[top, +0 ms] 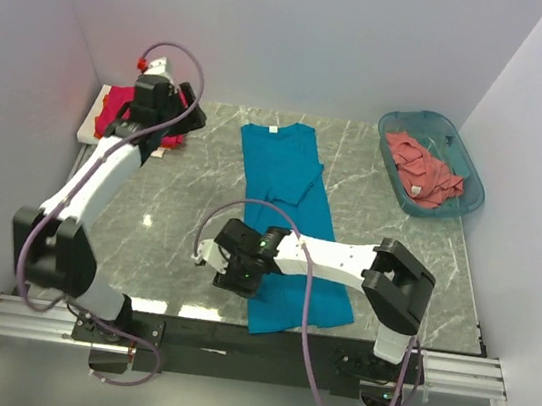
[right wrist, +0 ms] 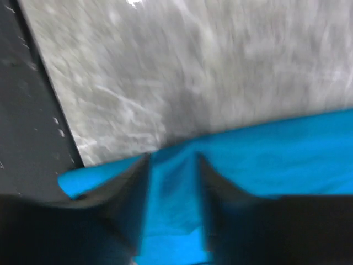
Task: Fold and stack the t-shirts
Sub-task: Fold the tshirt
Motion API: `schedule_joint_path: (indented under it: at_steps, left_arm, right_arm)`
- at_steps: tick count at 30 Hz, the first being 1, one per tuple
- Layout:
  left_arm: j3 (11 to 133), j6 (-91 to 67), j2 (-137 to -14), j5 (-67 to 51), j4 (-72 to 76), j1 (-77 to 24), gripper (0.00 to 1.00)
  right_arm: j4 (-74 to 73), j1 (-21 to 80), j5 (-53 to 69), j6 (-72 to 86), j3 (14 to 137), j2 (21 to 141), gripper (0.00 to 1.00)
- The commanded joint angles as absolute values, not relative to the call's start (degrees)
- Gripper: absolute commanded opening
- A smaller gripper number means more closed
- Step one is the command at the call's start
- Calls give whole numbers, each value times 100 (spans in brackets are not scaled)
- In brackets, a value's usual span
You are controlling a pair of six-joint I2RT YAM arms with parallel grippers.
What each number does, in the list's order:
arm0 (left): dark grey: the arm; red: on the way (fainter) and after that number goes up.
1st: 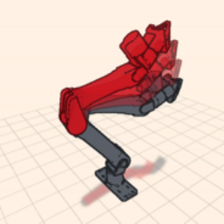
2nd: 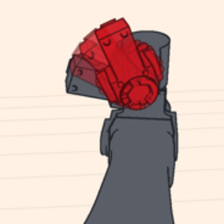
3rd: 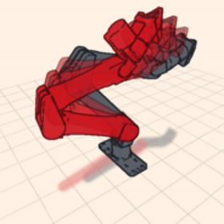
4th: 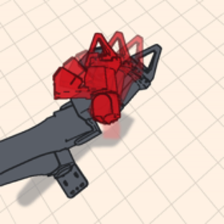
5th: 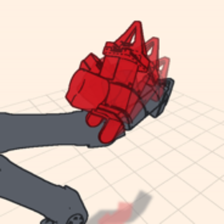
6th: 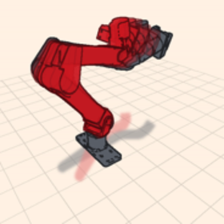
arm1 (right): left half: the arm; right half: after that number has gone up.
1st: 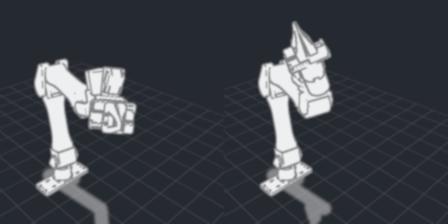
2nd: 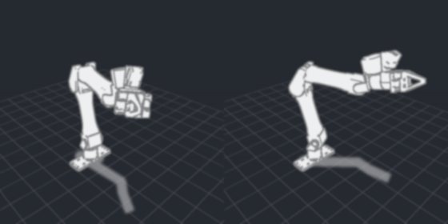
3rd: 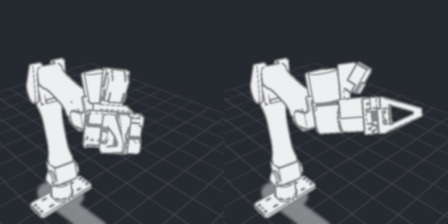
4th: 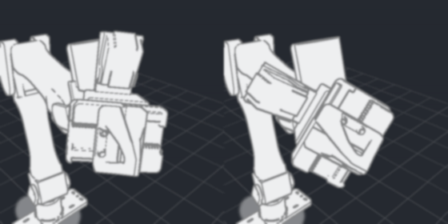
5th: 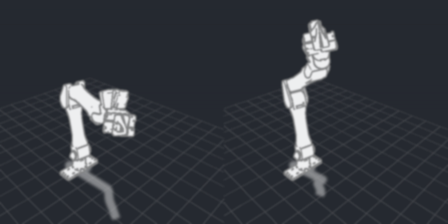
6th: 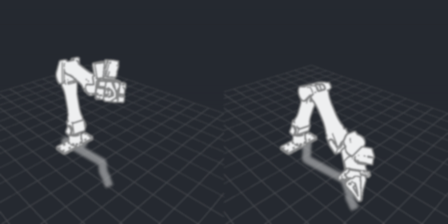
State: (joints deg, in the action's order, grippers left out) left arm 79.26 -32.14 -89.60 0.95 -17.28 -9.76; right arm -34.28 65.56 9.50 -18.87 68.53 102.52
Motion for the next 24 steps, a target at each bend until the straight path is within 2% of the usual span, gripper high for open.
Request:
schedule_joint_path:
  at_steps: [1,6,8,11,12,13,14,15,16,18,24]
  left_arm:
    - [7376,-2760,-8140,500,-1740,-914,72]
    - [6506,-2610,-7077,580,-1767,-870,83]
    - [6083,-2593,-6700,397,-1679,-818,85]
    - [5652,-2470,-6312,98,-1565,-791,87]
    - [5477,-2391,-6232,-34,-1530,-791,87]
    - [5397,-2338,-6162,-87,-1512,-791,87]
    - [5318,-2286,-6065,-157,-1503,-782,87]
    - [5248,-2163,-6012,-158,-1503,-800,88]
    - [5143,-2084,-5977,-158,-1546,-817,87]
    - [5045,-1908,-5854,-62,-1626,-835,87]
    - [4860,-1854,-5458,431,-1705,-1213,87]
  right_arm:
    - [-3718,6513,1205,-2038,7172,10057,56]
    - [-3867,5680,1352,-2477,7224,8749,78]
    - [-3702,4635,1792,-2505,7251,8474,91]
    - [-3123,2975,2537,-2277,7242,8454,99]
    - [-3059,2283,3106,-1981,7425,8838,99]
    - [-3067,2276,3111,-1777,7618,9138,99]
    - [-3172,1641,3816,-1540,7846,9471,99]
    - [-3242,1417,4084,-1042,8423,9823,97]
    - [-3304,1189,4391,-794,8724,10522,85]
    - [-3453,923,4325,-92,9592,11377,77]
    - [-2637,765,3562,1394,10535,12346,73]
